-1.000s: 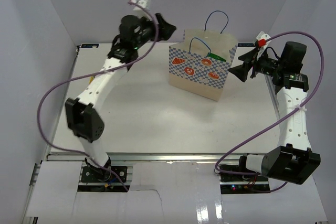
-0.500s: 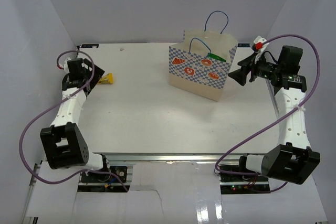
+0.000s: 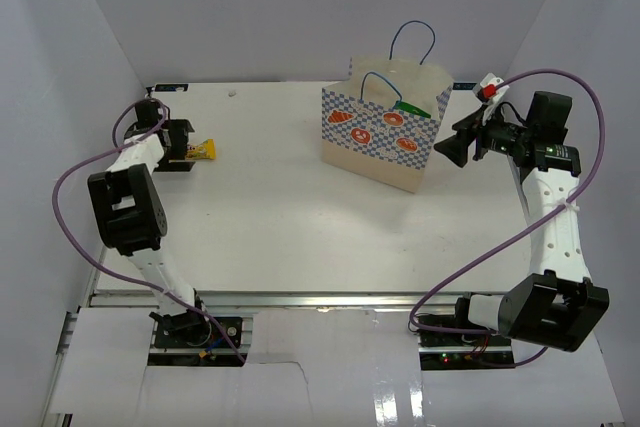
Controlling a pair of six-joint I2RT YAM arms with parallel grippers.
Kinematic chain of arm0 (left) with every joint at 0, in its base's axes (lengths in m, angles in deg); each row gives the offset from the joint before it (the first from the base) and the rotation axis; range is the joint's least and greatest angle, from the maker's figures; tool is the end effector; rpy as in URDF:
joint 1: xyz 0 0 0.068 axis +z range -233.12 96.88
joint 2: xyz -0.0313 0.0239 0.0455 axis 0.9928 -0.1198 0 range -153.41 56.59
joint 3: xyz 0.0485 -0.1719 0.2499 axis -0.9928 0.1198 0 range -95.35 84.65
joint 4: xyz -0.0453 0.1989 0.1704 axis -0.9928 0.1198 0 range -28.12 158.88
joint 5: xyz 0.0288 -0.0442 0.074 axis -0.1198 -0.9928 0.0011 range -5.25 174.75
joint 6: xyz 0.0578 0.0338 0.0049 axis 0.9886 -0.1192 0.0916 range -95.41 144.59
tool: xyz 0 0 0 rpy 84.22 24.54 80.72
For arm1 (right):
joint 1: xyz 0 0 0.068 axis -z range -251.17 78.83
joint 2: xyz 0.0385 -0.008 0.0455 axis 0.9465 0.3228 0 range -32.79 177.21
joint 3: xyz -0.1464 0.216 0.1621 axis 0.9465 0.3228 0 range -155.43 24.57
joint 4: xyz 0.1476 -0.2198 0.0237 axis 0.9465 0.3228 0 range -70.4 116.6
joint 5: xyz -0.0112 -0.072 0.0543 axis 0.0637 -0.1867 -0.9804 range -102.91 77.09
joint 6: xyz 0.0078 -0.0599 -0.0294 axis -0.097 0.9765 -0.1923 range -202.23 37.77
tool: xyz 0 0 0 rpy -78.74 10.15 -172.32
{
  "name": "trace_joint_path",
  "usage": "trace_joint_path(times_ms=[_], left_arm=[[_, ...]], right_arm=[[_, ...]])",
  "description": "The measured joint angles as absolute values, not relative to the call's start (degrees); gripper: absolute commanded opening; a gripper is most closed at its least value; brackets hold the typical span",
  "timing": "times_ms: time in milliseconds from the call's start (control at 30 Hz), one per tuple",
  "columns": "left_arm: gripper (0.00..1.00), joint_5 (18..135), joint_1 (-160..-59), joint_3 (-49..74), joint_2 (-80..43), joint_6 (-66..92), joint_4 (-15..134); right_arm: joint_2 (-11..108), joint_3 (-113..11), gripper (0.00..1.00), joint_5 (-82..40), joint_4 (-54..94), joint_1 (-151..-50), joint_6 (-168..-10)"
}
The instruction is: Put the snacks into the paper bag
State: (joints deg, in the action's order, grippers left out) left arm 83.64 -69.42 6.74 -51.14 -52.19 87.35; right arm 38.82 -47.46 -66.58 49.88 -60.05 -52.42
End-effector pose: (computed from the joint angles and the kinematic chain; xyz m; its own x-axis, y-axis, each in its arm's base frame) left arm 0.4182 0.1010 0.2218 0.0374 -0.9927 -0.1148 -0.8292 0.0333 -0.5579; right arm 0.2697 -0.0091 0.4068 -0.1399 -0.2726 -0.9519 -0.7386 0.6690 -0.0830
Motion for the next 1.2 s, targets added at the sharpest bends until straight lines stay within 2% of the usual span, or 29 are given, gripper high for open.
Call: trace_joint_path(times_ms=[100,367,533,633,667,733,900,1000,1133,1200], left_arm=[[0.94,82.4,-69.4,2.2,-56.2,-54.8,88.0],[0.91,82.4,-69.4,-3.3,-63.2,-56.2,92.0],[0.73,82.0,-69.4,-6.2,-65.8,-56.4,92.4],[0.56,82.0,-69.4,-7.2,-67.0,-56.4,92.9],[0.45,82.1,-69.4,-7.3,-67.3,-56.2,93.0],[0.38,82.4,-69.4,-7.4,-67.5,-56.0,93.3],[0.27,82.4,-69.4,-7.2,-67.2,-54.3,93.1],[0.25,81.5,-69.5,-4.6,-65.2,-51.3,90.9],[0.14,76.9,-70.2,2.2,-59.1,-44.1,83.9],[0.12,72.6,-71.5,5.7,-54.4,-39.7,78.5]], right_arm=[[38.8,-46.9,0.76,-61.1,48.5,-60.1,-55.1],[40.0,-46.8,0.79,-31.1,39.9,-60.3,-70.8],[40.4,-46.8,0.79,-25.2,38.3,-60.3,-75.5],[40.5,-46.6,0.79,-24.0,37.9,-60.3,-76.7],[40.5,-46.4,0.78,-23.8,37.7,-60.3,-77.0],[40.5,-46.0,0.78,-23.5,37.6,-60.3,-77.4],[40.5,-45.7,0.78,-23.6,37.6,-60.3,-77.9],[40.5,-45.5,0.78,-25.3,37.6,-60.3,-77.5],[40.5,-45.4,0.78,-36.9,40.0,-60.0,-70.4],[40.5,-45.4,0.77,-45.6,42.8,-60.1,-64.7]])
